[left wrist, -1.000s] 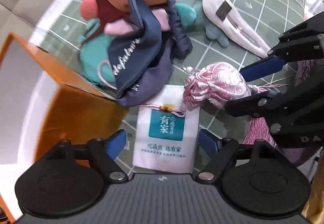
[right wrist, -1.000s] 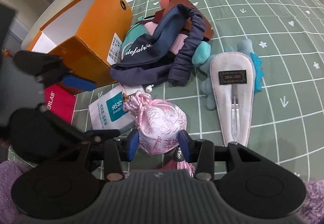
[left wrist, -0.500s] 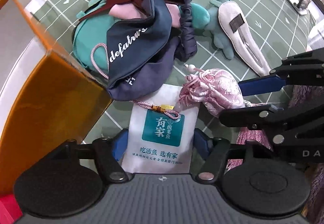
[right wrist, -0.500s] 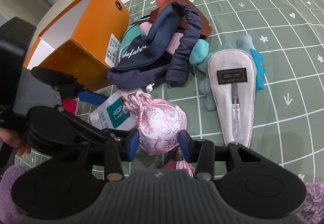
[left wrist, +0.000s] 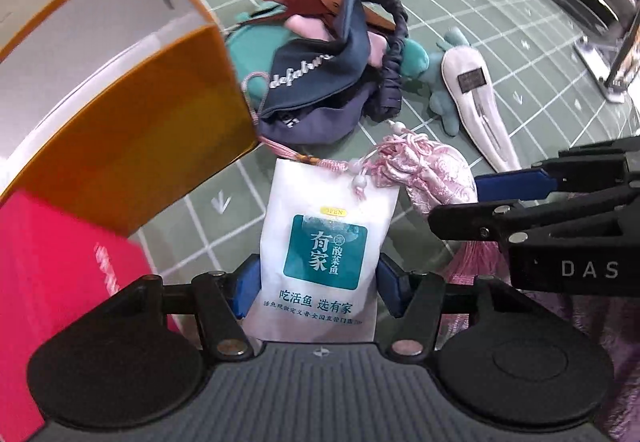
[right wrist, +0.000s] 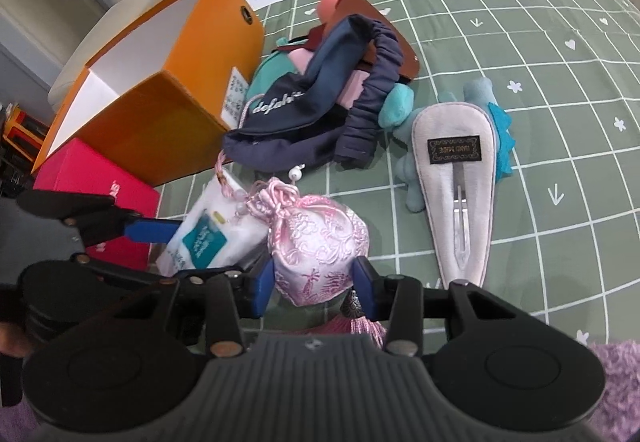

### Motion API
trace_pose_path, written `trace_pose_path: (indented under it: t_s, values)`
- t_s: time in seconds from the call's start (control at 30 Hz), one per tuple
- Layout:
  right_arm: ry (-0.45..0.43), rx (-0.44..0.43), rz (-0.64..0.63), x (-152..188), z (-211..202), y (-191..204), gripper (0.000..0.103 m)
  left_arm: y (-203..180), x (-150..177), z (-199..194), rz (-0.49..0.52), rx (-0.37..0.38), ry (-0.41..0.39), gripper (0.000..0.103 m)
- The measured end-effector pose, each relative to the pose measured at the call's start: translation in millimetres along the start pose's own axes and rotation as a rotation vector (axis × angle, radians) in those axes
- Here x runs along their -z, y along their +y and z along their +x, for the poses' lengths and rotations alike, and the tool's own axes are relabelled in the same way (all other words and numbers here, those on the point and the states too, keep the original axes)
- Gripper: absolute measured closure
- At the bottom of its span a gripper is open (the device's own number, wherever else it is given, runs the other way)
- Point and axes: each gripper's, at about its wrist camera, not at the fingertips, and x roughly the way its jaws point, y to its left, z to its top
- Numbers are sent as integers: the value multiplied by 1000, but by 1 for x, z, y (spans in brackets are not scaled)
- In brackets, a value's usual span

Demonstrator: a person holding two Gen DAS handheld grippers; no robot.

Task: Organize soft objects
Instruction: 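Lift the white packet with the left tool while the right tool lifts the pink pouch, then carry the white packet and pink pouch with both tools over the orange box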

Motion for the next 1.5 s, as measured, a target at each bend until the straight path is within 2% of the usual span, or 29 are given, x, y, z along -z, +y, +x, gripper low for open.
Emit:
trace_pose_path:
  t_s: [0.33, 0.6, 0.9, 1.17, 1.5]
  values:
    - [-73, 27, -133, 20, -43, 37, 62, -7, 33, -64, -79, -34, -140, 34]
    - [-105, 16, -215, 35, -74, 69, 62, 13, 61, -117, -181, -44, -259, 34]
    - [-162, -21, -328, 40, -101, 118, 63, 48, 75, -157, -248, -113, -361, 34]
    - [-269, -38, -433, 19, -119, 168, 63, 87, 67, -176, -271, -157, -412, 34]
    - [-399, -59, -471, -44, -112, 211, 63, 130, 38, -179, -265, -249, -428, 34]
